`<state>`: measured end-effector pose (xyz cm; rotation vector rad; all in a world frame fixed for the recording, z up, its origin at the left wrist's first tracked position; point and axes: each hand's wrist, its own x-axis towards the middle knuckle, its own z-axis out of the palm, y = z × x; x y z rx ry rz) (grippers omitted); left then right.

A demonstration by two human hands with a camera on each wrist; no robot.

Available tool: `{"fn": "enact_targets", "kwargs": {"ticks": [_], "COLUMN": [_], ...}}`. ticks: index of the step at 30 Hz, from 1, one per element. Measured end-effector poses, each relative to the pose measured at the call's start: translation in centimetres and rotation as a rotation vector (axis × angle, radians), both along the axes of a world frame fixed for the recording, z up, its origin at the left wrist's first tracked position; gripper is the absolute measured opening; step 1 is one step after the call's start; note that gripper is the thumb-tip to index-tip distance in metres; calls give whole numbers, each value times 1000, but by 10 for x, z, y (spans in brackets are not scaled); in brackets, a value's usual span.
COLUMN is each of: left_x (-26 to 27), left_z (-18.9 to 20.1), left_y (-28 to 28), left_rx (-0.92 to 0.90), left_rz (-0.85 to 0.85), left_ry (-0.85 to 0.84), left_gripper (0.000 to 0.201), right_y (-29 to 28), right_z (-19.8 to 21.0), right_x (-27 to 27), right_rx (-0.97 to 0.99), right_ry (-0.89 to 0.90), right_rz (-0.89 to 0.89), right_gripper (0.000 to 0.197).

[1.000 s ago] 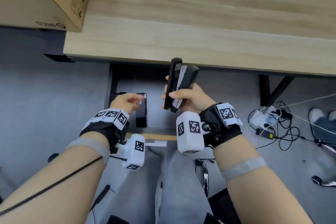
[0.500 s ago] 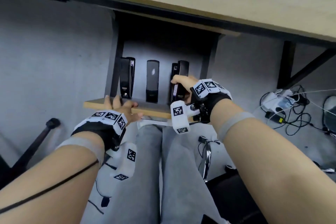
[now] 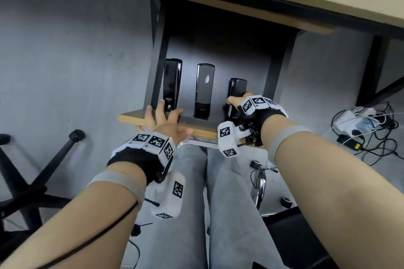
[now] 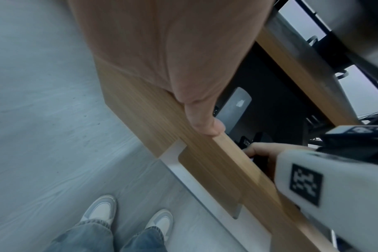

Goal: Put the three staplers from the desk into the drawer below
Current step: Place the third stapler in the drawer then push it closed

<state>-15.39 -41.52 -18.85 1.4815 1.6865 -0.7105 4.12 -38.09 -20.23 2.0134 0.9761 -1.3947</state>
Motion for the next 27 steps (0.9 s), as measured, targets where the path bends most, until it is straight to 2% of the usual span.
{"fn": "enact_targets", "kwargs": {"ticks": [2, 4, 6, 8, 10, 12, 14, 16, 18, 22, 23, 25, 26, 27], "left_x": [-1, -1, -1, 0, -1, -2, 1, 5, 8, 13, 13, 10, 8, 6], "left_z": [0, -1, -2, -4, -4, -2, 5, 16, 27, 41, 42, 38, 43, 38], "left_y": [-1, -3, -5, -7, -7, -6, -5, -6, -7, -4, -4, -6, -7, -7], "left_rx": [-1, 10, 32, 59, 60, 53, 103, 226, 333, 344, 317, 251, 200, 120], "left_rz": [-12, -43, -43, -43, -46, -4, 120, 315, 514, 842, 900, 864, 805, 769], "left_ry": [-6, -14, -27, -20, -15, -23, -23, -20, -42, -55, -56, -34, -33, -38], "left_gripper": [65, 69, 68, 65, 63, 66, 79, 91, 94, 91, 88, 75, 56, 27], "right_y": [0, -2, -7, -18, -27, -30, -30, -33, -43, -71, -76, -85, -88, -92], "right_z": [-2, -14, -67, -119, -137, -108, -62, -13, 13, 39, 41, 40, 41, 39], "right_x": [-1, -1, 14, 29, 38, 32, 20, 6, -2, -15, -17, -20, -21, -22], "right_rx": [-2, 18, 68, 98, 122, 154, 202, 211, 197, 115, 97, 65, 49, 23], "right_ry": [22, 13, -7, 4, 28, 33, 77, 149, 226, 335, 334, 325, 337, 352], "right_rz": [-23, -147, -284, -394, -476, -542, -607, -668, -725, -863, -890, -947, -980, -1000], "right_gripper": [39, 64, 80, 80, 74, 73, 69, 43, 11, 26, 28, 31, 33, 35]}}
